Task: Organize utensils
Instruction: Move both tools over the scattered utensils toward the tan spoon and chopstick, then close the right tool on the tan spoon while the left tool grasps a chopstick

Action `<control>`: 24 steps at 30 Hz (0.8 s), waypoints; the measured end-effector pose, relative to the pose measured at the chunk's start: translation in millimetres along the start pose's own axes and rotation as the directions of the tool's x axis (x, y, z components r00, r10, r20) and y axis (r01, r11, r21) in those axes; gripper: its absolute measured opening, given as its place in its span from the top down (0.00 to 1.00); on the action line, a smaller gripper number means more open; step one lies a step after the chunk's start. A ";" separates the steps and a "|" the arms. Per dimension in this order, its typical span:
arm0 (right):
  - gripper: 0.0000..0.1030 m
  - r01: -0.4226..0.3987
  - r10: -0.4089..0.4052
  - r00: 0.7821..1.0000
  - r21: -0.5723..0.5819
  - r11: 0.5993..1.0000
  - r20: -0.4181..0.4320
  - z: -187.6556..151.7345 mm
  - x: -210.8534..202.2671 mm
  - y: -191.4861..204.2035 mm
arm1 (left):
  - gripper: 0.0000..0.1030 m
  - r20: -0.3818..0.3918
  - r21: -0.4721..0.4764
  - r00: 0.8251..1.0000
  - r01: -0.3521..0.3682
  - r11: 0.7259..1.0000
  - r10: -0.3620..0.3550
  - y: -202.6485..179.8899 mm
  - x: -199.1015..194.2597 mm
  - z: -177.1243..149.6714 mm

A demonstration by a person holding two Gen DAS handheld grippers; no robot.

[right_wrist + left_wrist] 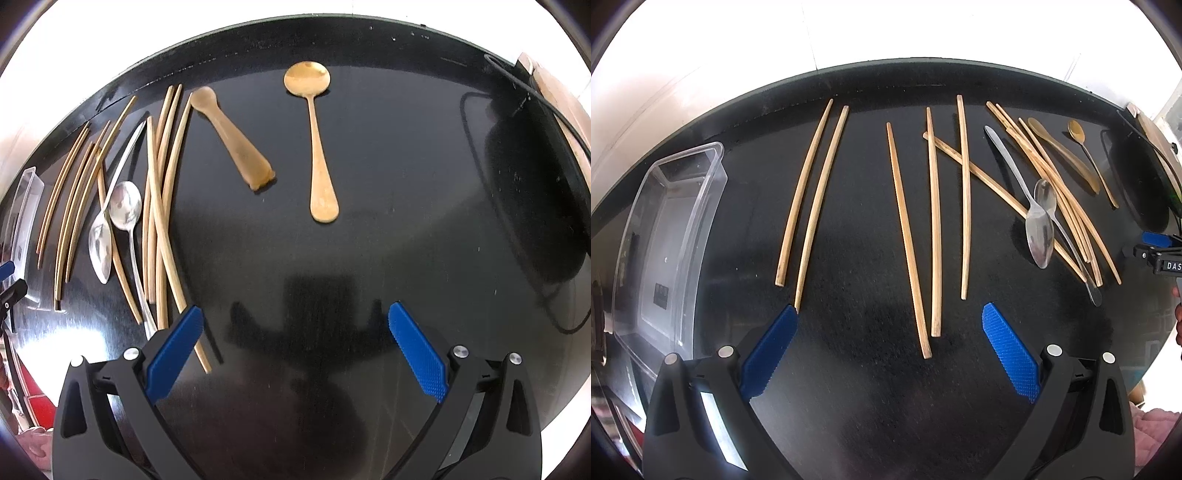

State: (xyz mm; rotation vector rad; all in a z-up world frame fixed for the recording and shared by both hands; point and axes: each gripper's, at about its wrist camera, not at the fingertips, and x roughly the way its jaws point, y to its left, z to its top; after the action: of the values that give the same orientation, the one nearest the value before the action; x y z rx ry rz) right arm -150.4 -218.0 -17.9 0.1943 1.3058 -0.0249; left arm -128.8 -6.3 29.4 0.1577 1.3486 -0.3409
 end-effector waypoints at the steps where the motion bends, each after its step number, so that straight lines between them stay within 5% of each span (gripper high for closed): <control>1: 0.05 0.000 0.000 1.000 0.000 1.000 0.005 1.3 0.0 1.3 | 0.05 0.002 -0.001 1.000 0.003 1.000 -0.003 0.6 0.4 1.4; 15: 0.05 0.010 -0.009 1.000 -0.036 0.999 0.018 39.7 -1.4 0.3 | 0.05 0.035 0.014 0.997 -0.068 0.998 0.067 27.2 16.5 32.0; 24: 0.05 0.057 -0.062 0.998 -0.265 0.963 -0.010 93.2 14.7 28.8 | 0.05 -0.027 0.025 0.995 -0.095 0.995 0.095 68.5 54.1 65.1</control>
State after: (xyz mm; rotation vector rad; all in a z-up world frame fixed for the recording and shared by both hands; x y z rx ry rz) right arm -53.8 -203.0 -5.2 -0.0734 1.3186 0.1000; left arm -36.2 30.0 -14.7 0.2462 1.3605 -0.2755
